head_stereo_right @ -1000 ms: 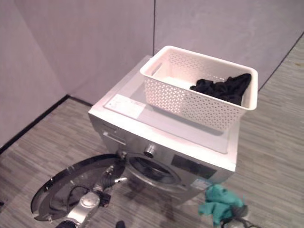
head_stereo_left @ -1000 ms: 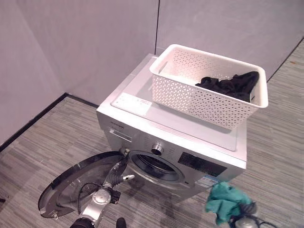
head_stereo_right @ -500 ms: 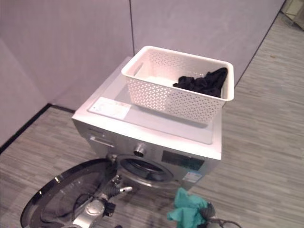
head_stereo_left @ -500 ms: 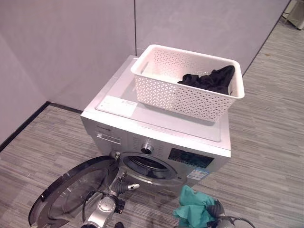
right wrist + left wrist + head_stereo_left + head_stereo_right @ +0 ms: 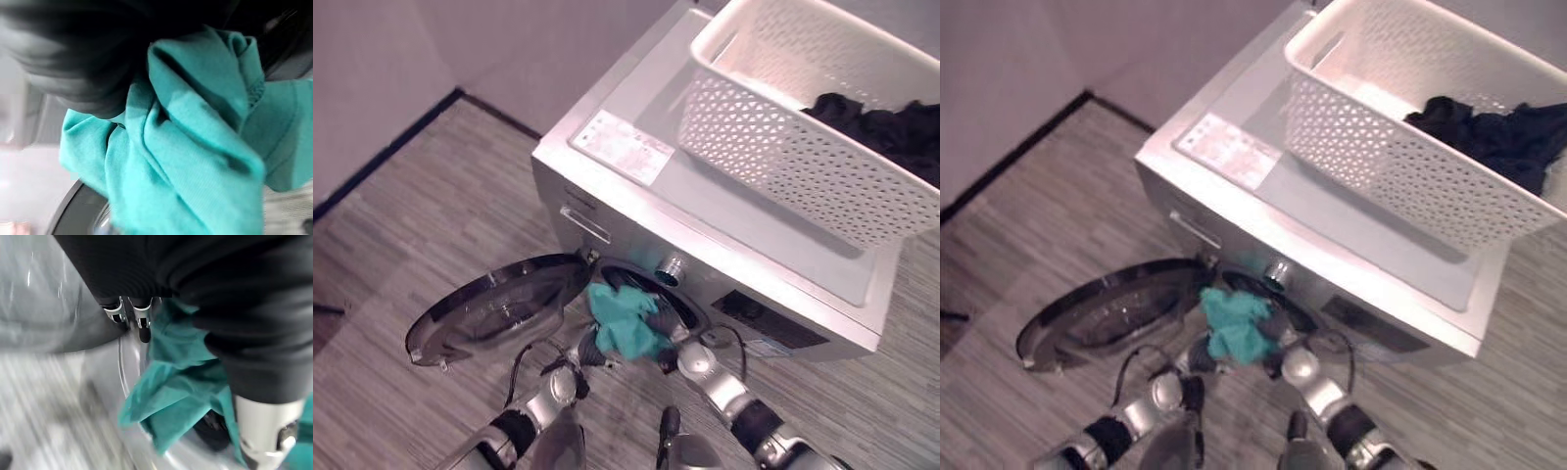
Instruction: Grab the laundry basket,head to the washer,open it,put in the laundry and shut it.
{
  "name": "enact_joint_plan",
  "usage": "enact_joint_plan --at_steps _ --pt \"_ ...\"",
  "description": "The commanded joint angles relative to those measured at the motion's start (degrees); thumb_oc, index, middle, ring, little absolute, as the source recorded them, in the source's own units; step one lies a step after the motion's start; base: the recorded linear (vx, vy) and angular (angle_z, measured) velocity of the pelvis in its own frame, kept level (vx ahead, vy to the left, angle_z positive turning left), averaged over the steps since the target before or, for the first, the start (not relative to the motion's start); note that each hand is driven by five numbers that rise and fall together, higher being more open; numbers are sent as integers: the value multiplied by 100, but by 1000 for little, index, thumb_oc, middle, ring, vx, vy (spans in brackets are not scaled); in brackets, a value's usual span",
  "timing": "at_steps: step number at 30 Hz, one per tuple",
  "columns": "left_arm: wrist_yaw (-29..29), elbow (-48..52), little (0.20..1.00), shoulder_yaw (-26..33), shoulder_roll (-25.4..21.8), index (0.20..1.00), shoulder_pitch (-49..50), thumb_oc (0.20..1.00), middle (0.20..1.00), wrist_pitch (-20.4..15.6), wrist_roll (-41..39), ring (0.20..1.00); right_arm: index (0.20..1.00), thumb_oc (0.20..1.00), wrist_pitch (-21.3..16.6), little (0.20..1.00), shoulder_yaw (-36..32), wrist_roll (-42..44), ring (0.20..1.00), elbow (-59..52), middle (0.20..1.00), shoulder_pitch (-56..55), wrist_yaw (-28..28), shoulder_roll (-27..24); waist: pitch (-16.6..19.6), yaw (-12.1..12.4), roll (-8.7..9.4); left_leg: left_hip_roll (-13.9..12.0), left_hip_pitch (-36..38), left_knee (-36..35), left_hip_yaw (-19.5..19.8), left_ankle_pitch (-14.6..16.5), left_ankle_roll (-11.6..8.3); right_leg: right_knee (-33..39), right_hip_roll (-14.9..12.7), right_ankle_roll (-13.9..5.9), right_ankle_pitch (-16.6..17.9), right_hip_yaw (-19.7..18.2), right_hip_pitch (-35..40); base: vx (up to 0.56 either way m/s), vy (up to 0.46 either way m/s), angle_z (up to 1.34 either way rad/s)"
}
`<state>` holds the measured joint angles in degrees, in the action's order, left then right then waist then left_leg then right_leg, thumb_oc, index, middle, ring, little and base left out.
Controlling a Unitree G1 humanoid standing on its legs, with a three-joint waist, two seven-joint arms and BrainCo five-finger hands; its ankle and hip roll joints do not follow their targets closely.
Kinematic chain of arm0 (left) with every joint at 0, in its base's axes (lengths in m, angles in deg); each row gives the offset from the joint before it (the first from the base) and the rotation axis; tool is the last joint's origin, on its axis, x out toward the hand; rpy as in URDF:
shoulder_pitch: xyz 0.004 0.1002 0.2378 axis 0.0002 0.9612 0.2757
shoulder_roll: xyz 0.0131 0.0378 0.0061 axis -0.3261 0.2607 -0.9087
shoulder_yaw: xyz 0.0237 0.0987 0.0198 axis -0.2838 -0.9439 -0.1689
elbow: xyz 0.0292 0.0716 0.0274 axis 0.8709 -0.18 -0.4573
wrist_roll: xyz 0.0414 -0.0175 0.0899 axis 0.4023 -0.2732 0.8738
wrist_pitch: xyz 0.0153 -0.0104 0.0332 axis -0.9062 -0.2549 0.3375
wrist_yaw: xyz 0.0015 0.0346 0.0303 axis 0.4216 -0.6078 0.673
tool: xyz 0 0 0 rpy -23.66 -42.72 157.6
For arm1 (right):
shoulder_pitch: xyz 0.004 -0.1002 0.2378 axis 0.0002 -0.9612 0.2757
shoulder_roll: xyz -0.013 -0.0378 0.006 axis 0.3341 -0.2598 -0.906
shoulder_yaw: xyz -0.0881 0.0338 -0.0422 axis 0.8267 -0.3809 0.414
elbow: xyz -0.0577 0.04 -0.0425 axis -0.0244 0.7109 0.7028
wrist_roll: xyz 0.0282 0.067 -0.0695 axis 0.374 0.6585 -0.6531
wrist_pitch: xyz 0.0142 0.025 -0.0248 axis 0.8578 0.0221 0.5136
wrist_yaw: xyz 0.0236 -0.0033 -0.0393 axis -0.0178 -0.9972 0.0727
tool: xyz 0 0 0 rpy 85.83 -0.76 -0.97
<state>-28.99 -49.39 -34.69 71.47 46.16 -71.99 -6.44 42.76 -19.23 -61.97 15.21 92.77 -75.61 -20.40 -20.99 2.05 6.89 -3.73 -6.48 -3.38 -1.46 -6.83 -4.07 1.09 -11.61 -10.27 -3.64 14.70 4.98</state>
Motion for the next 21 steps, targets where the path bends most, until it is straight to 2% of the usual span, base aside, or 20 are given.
enact_joint_plan --at_steps 1,6,8,16,18,21 --pt "849 -359 1000 -59 164 1000 -532 1000 1000 131 742 1000 200 200 -571 200 -39 397 200 -563 200 158 -311 139 -101 164 133 -102 340 56 138 664 205 -79 -124 149 696 36 -824 -43 -45 25" --pt "1229 -602 1000 -98 222 1000 -1106 1000 1000 331 918 1000 200 200 -693 200 19 566 200 -694 200 454 -488 164 -210 206 255 -161 153 8 230 557 149 -54 -89 164 721 138 -951 -47 -68 15" --pt "1584 -608 1000 30 211 1000 -1452 1000 1000 440 811 1000 200 200 -772 200 16 620 200 -970 200 502 -598 83 -308 213 335 -219 23 -61 279 460 88 -44 -66 182 734 230 -1044 -49 -85 21" --pt "2065 -490 1000 247 233 1000 -1518 1000 1000 595 561 1000 200 200 -782 200 1 699 200 -1086 200 396 -694 -11 -353 200 429 -285 -32 -149 267 408 49 1 -15 191 769 269 -1125 -6 -21 1" --pt "2233 -428 1000 451 375 1000 -1362 1000 1000 520 20 1000 200 200 -744 200 20 760 200 -1126 200 365 -759 9 -396 227 476 -315 -43 -155 255 398 47 5 13 201 782 268 -1161 -13 -36 -2" --pt "2230 -236 1000 627 628 1000 -1291 1000 1000 193 -969 1000 200 200 -651 200 49 842 200 -1183 200 414 -853 22 -470 238 544 -345 -76 -157 231 374 35 6 48 215 810 243 -1218 -21 -29 -5"
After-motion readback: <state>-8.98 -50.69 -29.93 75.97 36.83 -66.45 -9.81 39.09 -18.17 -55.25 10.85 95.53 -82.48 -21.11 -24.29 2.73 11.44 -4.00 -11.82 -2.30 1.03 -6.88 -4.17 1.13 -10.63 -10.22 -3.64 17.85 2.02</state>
